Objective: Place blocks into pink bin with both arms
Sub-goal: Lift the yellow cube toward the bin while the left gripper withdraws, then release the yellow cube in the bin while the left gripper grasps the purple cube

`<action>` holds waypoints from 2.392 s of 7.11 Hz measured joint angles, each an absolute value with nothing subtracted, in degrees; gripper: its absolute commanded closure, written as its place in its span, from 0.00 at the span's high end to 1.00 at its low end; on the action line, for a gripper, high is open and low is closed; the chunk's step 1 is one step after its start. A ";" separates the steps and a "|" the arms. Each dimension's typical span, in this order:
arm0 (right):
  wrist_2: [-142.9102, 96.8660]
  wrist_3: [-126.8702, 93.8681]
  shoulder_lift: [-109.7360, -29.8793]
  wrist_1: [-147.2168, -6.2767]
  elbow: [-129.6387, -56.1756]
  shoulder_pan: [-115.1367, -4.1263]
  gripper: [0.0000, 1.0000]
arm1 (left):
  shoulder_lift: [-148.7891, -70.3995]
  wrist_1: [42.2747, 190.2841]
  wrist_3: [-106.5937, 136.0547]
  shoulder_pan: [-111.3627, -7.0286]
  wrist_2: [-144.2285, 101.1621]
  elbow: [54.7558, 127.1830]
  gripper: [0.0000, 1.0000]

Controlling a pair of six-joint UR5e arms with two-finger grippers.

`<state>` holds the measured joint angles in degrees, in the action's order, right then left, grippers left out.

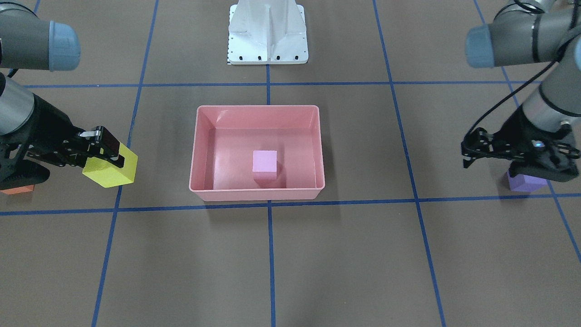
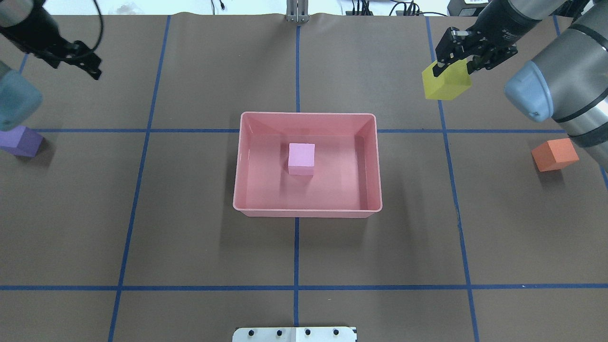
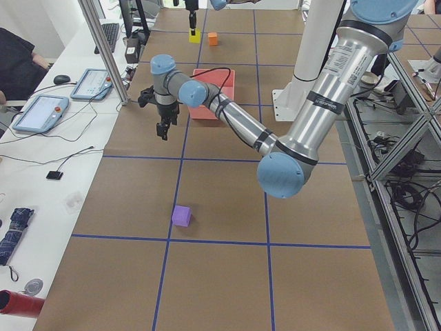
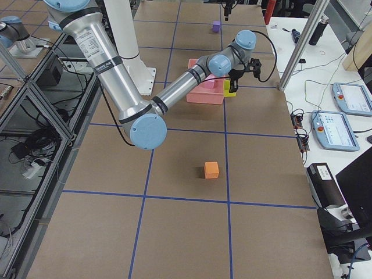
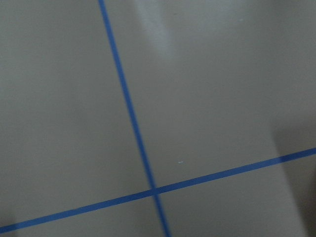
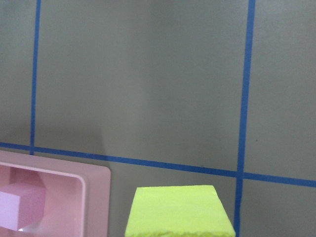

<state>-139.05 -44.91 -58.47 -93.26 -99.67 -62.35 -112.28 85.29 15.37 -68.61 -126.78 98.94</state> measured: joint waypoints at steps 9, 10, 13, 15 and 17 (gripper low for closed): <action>-125.44 -63.46 -49.07 -96.92 -100.01 -46.15 0.00 | -95.34 118.09 16.30 -78.76 -130.69 82.52 1.00; -124.37 -64.17 -49.04 -96.94 -99.89 -44.95 0.00 | -94.89 124.28 24.44 -78.01 -130.50 80.69 1.00; -123.31 -64.58 -49.19 -96.94 -99.76 -42.94 0.00 | -94.17 134.37 38.57 -71.18 -125.24 78.24 1.00; -123.03 -64.62 -49.28 -96.94 -99.56 -42.28 0.00 | -92.70 138.08 40.19 -67.96 -122.16 77.79 1.00; -123.12 -64.75 -49.39 -97.00 -99.28 -41.56 0.00 | -91.86 139.68 40.25 -65.77 -120.14 77.53 1.00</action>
<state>-123.12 -64.75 -49.39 -97.00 -99.28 -41.56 -91.86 139.68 40.25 -65.77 -120.14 77.53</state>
